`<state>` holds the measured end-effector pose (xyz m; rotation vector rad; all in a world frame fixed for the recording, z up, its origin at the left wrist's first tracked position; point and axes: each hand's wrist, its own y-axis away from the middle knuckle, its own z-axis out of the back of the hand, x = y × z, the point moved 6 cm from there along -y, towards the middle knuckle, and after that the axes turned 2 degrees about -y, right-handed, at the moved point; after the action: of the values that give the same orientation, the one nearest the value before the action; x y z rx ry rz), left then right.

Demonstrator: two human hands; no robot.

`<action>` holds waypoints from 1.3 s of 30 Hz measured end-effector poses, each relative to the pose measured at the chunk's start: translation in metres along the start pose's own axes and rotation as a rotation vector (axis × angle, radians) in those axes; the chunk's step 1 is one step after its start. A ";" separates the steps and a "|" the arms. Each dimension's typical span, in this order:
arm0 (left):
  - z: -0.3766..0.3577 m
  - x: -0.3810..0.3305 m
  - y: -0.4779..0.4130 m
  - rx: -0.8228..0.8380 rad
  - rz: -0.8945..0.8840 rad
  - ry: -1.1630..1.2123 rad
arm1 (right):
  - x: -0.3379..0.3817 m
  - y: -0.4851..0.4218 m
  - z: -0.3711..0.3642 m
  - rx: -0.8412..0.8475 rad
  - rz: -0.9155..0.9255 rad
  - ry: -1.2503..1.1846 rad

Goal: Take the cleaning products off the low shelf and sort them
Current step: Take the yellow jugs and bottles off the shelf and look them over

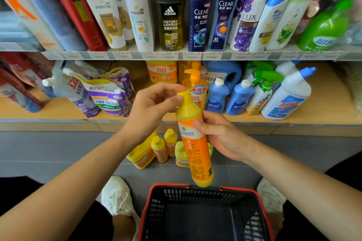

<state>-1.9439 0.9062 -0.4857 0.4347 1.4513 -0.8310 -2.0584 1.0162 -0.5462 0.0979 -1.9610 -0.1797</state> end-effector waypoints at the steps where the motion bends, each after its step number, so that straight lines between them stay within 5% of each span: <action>1: 0.001 -0.001 0.000 -0.015 -0.002 -0.002 | -0.001 0.000 -0.001 0.005 -0.001 0.003; 21: 0.002 -0.001 0.003 0.010 -0.088 -0.145 | -0.003 -0.001 0.007 -0.064 0.018 0.099; 30: -0.009 0.034 0.011 0.068 0.172 0.008 | 0.005 -0.002 0.022 -0.229 0.095 0.160; 39: -0.039 0.101 0.049 0.454 0.464 -0.262 | 0.022 -0.004 0.049 -0.425 0.162 -0.079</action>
<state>-1.9439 0.9438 -0.5984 0.9290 0.8617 -0.7976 -2.1120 1.0130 -0.5454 -0.3489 -1.9568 -0.4943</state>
